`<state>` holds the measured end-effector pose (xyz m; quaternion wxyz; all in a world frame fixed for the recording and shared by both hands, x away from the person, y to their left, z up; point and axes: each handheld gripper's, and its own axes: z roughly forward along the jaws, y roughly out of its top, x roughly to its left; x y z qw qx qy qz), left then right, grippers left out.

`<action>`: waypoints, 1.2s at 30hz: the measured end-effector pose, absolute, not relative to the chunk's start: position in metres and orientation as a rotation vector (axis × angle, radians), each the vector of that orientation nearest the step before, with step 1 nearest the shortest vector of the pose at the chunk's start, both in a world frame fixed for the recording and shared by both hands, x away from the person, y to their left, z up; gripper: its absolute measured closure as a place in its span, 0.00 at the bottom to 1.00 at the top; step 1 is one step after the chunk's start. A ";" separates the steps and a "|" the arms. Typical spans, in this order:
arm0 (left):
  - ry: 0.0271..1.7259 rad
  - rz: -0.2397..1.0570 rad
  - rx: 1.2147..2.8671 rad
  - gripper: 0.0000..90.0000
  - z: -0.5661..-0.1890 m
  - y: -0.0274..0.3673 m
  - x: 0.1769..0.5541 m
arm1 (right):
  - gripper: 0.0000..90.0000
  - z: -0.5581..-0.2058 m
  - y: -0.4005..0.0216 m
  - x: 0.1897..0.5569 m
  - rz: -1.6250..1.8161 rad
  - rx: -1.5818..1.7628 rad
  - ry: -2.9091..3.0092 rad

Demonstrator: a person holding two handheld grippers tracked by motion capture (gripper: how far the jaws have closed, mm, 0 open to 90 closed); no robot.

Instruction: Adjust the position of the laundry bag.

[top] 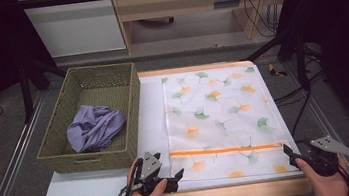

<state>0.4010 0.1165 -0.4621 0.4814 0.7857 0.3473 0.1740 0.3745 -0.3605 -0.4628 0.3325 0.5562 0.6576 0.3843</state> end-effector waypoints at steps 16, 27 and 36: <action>0.855 0.455 1.889 0.16 -0.459 0.132 0.402 | 0.41 -0.477 -0.358 0.366 0.997 1.413 1.861; 0.866 0.454 1.914 0.19 -0.464 0.127 0.401 | 0.39 -0.487 -0.360 0.379 0.945 1.462 1.901; 0.866 0.452 1.929 0.23 -0.465 0.123 0.398 | 0.38 -0.488 -0.355 0.385 0.918 1.479 1.919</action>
